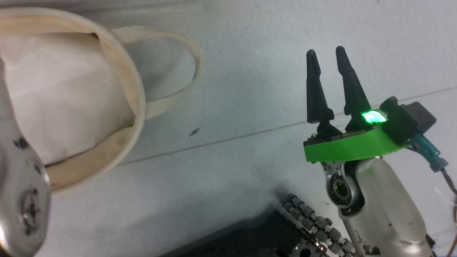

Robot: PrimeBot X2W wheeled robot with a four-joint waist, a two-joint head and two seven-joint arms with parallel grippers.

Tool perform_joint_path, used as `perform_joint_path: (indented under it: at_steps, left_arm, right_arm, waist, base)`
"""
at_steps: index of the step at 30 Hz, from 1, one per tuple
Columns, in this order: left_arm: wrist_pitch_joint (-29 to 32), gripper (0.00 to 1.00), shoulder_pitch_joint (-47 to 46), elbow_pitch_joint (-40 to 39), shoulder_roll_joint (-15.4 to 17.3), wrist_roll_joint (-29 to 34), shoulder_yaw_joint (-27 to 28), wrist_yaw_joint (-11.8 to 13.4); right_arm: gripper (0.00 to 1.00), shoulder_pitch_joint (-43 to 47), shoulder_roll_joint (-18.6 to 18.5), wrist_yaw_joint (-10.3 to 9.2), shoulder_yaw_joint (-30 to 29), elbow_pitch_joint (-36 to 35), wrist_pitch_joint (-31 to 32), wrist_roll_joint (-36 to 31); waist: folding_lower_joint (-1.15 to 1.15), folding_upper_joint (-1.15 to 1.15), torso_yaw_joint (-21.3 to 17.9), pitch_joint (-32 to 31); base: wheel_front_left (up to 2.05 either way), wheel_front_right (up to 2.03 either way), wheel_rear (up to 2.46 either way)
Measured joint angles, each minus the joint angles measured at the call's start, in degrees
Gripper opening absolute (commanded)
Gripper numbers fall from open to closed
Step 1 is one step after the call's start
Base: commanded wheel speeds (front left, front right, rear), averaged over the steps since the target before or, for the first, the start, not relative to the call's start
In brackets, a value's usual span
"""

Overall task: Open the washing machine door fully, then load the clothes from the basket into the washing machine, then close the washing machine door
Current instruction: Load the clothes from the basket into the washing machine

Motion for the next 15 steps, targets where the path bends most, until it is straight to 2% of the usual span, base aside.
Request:
perform_joint_path:
  at_steps: [5,8,15]
  left_arm:
    - [0.0,1.00,6.1,-2.5,-1.5,0.0,-0.8,-1.2]
    - [0.0,1.00,13.3,-5.4,-3.5,-0.9,-1.3,-1.9]
    - [0.0,1.00,25.3,-6.6,-5.7,-2.4,-2.2,-3.0]
  right_arm:
    - [1.00,0.2,0.0,0.00,-0.3,0.6,0.0,-1.3]
    - [1.00,0.8,0.0,0.00,-1.1,1.4,0.0,-2.7]
    - [1.00,4.5,0.0,0.00,-1.8,3.0,0.0,-4.7]
  waist:
    - [0.00,0.00,0.9,-2.8]
    - [0.00,0.00,2.1,-6.5]
    - [-0.01,0.00,4.2,-13.3]
  base:
    - [0.00,0.00,0.00]
    - [0.00,0.00,0.00]
    - [0.00,0.00,0.00]
